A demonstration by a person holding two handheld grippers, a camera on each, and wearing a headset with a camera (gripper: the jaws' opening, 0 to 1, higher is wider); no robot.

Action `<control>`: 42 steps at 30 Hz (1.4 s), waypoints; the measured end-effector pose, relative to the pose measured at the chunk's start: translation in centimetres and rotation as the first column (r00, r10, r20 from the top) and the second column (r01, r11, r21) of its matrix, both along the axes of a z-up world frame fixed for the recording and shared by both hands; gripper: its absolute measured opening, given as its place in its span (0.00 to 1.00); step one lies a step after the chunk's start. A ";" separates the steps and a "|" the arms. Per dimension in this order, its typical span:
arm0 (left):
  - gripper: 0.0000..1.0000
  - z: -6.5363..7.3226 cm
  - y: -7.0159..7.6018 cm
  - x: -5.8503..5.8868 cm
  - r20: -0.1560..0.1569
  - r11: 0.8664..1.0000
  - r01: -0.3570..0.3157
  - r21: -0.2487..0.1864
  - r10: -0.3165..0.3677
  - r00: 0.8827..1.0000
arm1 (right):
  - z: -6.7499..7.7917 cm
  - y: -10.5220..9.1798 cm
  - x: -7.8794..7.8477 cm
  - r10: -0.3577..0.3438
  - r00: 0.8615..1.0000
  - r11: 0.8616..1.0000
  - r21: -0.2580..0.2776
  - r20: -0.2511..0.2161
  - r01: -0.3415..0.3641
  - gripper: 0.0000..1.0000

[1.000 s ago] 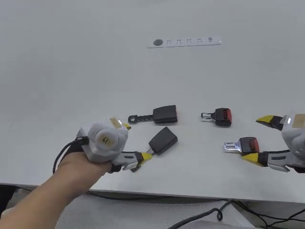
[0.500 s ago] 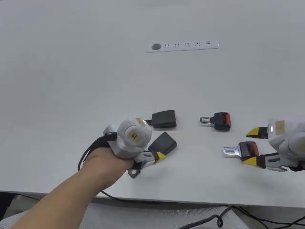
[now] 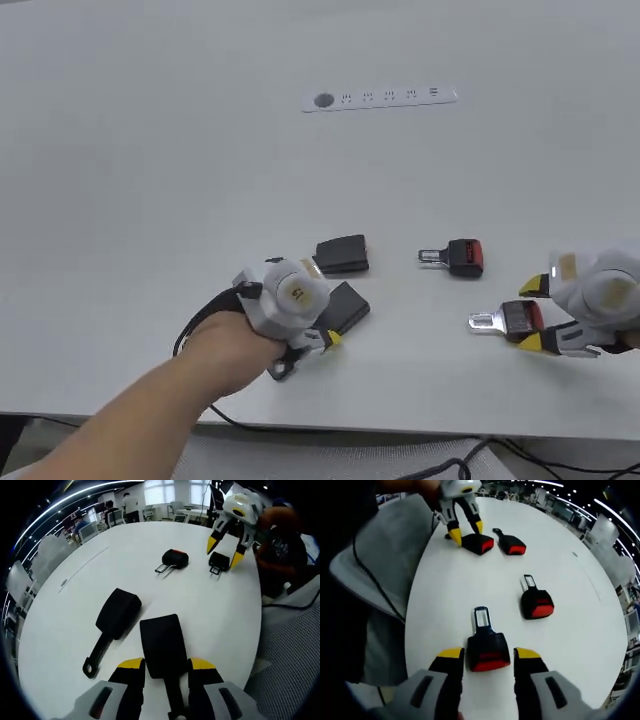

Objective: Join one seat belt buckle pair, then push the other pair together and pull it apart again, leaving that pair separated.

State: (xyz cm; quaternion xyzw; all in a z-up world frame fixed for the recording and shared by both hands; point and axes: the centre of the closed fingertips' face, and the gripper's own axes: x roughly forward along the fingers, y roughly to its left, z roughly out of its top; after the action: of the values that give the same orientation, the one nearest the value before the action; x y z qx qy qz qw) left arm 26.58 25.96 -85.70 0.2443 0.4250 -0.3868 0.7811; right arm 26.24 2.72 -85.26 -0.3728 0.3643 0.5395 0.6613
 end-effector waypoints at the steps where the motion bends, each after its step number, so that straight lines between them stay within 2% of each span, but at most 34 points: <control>1: 0.35 -0.2 0.1 -0.1 -0.006 1.000 0.009 0.011 -0.009 1.000 | -0.1 0.0 0.1 0.001 1.000 1.000 -0.001 -0.001 -0.001 0.41; 6: 0.35 -0.3 0.0 -0.1 -0.007 0.999 0.047 0.028 -0.046 0.999 | -0.6 -0.1 -0.2 0.018 1.000 1.000 -0.015 -0.025 -0.019 0.39; 13: 0.35 -0.3 0.0 -0.2 -0.004 0.995 0.089 0.049 -0.089 0.996 | -0.8 -0.2 -0.1 0.022 0.999 1.000 -0.019 -0.032 -0.022 0.37; 18: 0.34 -0.2 -0.1 -0.4 -0.003 0.986 0.149 0.076 -0.149 0.989 | -0.7 0.0 -0.4 0.025 0.999 1.000 -0.016 -0.042 -0.025 0.37; 20: 0.34 -0.3 -0.1 -0.4 -0.005 0.979 0.186 0.088 -0.187 0.982 | -0.7 0.1 -0.4 0.027 0.999 1.000 -0.015 -0.045 -0.028 0.37; 25: 0.34 -0.3 -0.3 -0.6 -0.007 0.953 0.283 0.112 -0.284 0.959 | -0.6 0.2 -0.5 0.027 0.998 1.000 -0.006 -0.059 -0.027 0.36; 28: 0.34 -0.2 -0.5 -0.6 -0.006 0.928 0.350 0.126 -0.352 0.936 | -0.6 0.2 -0.6 0.027 0.997 1.000 -0.003 -0.066 -0.027 0.36; 29: 0.34 -0.2 -0.5 -0.7 -0.008 0.924 0.360 0.128 -0.362 0.932 | -0.6 0.2 -0.6 0.027 0.997 1.000 -0.003 -0.067 -0.027 0.36; 31: 0.33 -0.3 -0.6 -0.8 -0.013 0.908 0.395 0.135 -0.398 0.917 | -0.5 0.2 -0.6 0.026 0.997 1.000 -0.001 -0.070 -0.026 0.36; 32: 0.33 -0.3 -0.7 -0.9 -0.016 0.898 0.417 0.140 -0.419 0.908 | -0.6 0.2 -0.6 0.025 0.997 1.000 0.000 -0.072 -0.025 0.36; 33: 0.33 -0.3 -0.8 -1.0 -0.016 0.881 0.450 0.147 -0.453 0.891 | -0.6 0.3 -0.6 0.026 0.997 1.000 0.000 -0.073 -0.026 0.36; 34: 0.33 -0.3 -0.9 -1.0 -0.017 0.872 0.466 0.150 -0.469 0.883 | -0.6 0.3 -0.6 0.025 0.997 1.000 0.001 -0.075 -0.025 0.36; 42: 0.33 -0.4 -1.0 -1.1 -0.041 0.843 0.514 0.160 -0.514 0.857 | -0.6 0.3 -0.5 0.018 0.996 1.000 0.004 -0.089 -0.018 0.36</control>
State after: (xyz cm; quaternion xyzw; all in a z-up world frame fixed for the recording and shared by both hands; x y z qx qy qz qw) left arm 25.52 24.93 -86.09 0.4136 0.3733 -0.5448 0.6268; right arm 25.73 3.07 -85.84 -0.3507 0.3890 0.5619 0.6403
